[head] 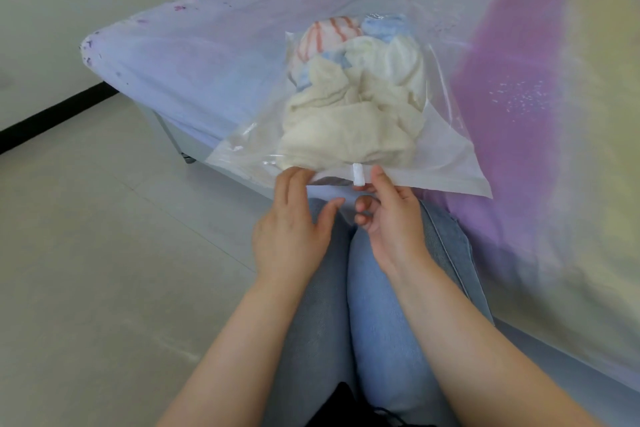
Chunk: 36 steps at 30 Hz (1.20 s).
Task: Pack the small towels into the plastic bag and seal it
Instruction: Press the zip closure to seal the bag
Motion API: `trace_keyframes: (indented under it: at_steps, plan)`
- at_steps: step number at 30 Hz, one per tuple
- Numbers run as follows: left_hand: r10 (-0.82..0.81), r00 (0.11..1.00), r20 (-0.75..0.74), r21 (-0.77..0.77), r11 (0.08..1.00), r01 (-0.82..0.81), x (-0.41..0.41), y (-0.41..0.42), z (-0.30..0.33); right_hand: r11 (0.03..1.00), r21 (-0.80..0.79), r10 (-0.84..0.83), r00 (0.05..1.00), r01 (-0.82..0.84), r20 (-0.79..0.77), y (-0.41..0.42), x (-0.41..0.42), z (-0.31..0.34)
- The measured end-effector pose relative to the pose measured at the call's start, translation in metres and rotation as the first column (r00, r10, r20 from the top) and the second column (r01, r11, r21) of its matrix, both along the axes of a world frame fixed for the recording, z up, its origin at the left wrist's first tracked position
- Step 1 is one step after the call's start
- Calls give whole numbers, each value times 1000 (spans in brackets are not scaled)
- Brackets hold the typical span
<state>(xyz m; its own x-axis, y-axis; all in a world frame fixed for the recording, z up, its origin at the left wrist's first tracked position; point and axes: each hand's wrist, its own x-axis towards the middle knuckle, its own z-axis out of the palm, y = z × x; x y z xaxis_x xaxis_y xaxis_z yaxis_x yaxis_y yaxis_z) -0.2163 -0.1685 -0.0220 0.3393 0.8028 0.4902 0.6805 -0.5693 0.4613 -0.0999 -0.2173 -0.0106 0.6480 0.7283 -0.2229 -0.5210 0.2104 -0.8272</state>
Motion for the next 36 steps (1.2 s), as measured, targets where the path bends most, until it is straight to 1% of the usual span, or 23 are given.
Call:
trace_keyframes:
  at_steps: [1, 3, 6, 8, 9, 11, 12, 15, 17, 19, 20, 22, 24, 25, 26, 27, 28, 29, 30, 31, 32, 34, 36]
  plan:
    - [-42, 998, -42, -50, 998, 40, 2, 3, 3, 1000, 29, -2, 1000, 2, -1, 0, 0, -1]
    - [-120, 992, -44, -184, 977, 111, 6, 16, 10, 997, 73, 5, 1000, -6, 14, 0, 2, -3]
    - [-191, 980, -59, -373, 915, 156, 15, 40, 22, 996, 79, 34, 997, -39, 66, 1, 3, -6]
    - [-223, 972, -72, -473, 865, 164, 17, 51, 28, 995, 82, 48, 998, -51, 42, 3, 3, -7]
    - [-244, 968, -54, -492, 850, 187, 17, 53, 30, 995, 85, 52, 999, -52, 6, 5, 3, -8]
    - [-311, 950, -10, -437, 856, 276, 16, 55, 27, 995, 74, 75, 995, -71, -64, 9, 3, -6]
    - [-326, 945, -17, -405, 867, 292, 13, 54, 24, 994, 61, 101, 991, -95, -89, 11, 3, -4]
    - [-294, 954, -60, -369, 895, 252, 8, 48, 16, 986, -5, 165, 978, -167, -131, 17, 2, -2]
    - [-277, 958, -79, -341, 910, 235, 7, 45, 14, 985, -37, 163, 981, -168, -109, 21, 3, -5]
    - [-210, 974, -81, -270, 946, 181, 8, 41, 14, 990, -37, 135, 987, -138, -82, 23, 5, -3]
    - [-144, 989, -44, -227, 965, 131, 9, 37, 14, 993, -29, 112, 991, -115, -76, 24, 7, -1]
    - [-26, 993, 119, -130, 991, 41, 13, 22, 8, 996, -17, 83, 994, -84, -68, 23, 10, 5]
    - [-8, 945, 327, -75, 997, 34, 16, -1, -2, 996, -1, 85, 994, -86, -66, 22, 12, 6]
    - [-11, 912, 409, -100, 993, 57, 17, -13, -10, 996, -4, 90, 994, -90, -64, 22, 12, 6]
    - [-4, 889, 457, -172, 981, 93, 20, -20, -15, 995, -9, 94, 993, -94, -66, 22, 11, 4]
    - [3, 884, 467, -285, 947, 148, 23, -24, -18, 995, -9, 96, 992, -97, -76, 23, 10, 2]
    - [-3, 878, 479, -407, 885, 225, 28, -23, -19, 995, -6, 95, 990, -96, -100, 23, 9, 1]
    - [-11, 861, 508, -507, 804, 310, 32, -19, -17, 996, -2, 87, 988, -88, -125, 23, 9, 0]
    - [-8, 833, 553, -558, 739, 378, 36, -14, -13, 997, 2, 80, 987, -81, -138, 23, 9, 0]
    - [-3, 806, 592, -567, 708, 420, 40, -8, -6, 997, 0, 75, 989, -76, -131, 23, 9, 0]
    - [-2, 794, 607, -568, 698, 436, 44, -4, 1, 997, -9, 75, 991, -77, -114, 22, 9, 1]
    - [-30, 791, 610, -568, 680, 464, 48, -1, 13, 996, -31, 86, 993, -89, -84, 18, 10, 1]
    - [-42, 773, 633, -589, 622, 516, 53, -3, 19, 995, -26, 98, 994, -100, -56, 14, 13, -1]
